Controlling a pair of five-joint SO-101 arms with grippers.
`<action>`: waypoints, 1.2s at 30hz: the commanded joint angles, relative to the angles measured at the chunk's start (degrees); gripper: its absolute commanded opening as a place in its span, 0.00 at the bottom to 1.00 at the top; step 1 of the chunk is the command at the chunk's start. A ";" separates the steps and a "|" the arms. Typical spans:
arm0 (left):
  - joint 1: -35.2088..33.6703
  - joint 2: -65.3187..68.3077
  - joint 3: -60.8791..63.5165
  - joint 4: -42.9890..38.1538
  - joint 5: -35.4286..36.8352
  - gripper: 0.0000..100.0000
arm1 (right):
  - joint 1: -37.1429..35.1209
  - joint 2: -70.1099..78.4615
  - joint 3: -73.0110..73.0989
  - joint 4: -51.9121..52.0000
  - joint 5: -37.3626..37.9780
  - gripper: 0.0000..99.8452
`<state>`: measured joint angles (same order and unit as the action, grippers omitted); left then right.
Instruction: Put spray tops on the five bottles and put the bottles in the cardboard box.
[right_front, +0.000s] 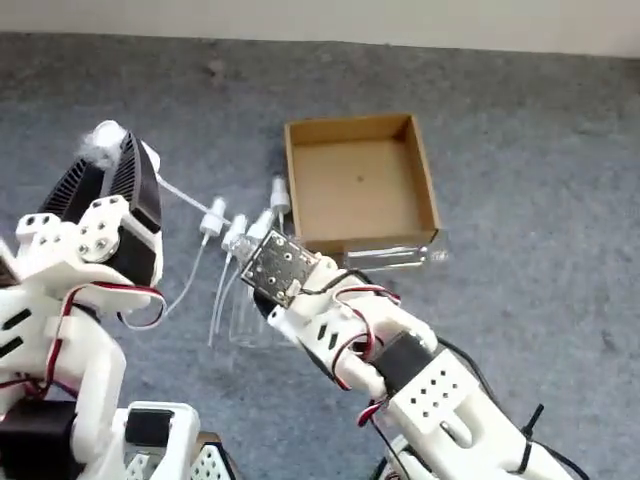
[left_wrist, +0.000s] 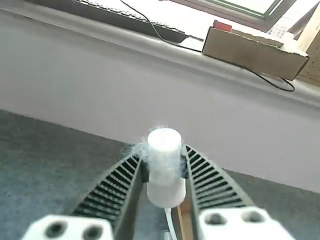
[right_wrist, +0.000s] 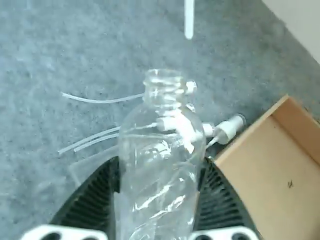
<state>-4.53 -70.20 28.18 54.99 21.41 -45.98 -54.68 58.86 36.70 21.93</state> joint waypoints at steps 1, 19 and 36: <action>1.19 -0.57 3.12 -1.41 0.62 0.02 | -0.66 -1.71 -0.57 -1.80 -0.53 0.00; 6.37 -0.75 -2.33 4.66 0.18 0.02 | 4.09 -1.36 -0.66 -1.80 -0.53 0.00; 6.81 -0.75 3.30 5.10 0.26 0.02 | 3.74 -1.71 -0.84 -1.80 -0.53 0.00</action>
<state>0.92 -71.16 28.88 60.35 21.41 -42.81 -54.68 58.86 36.70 21.93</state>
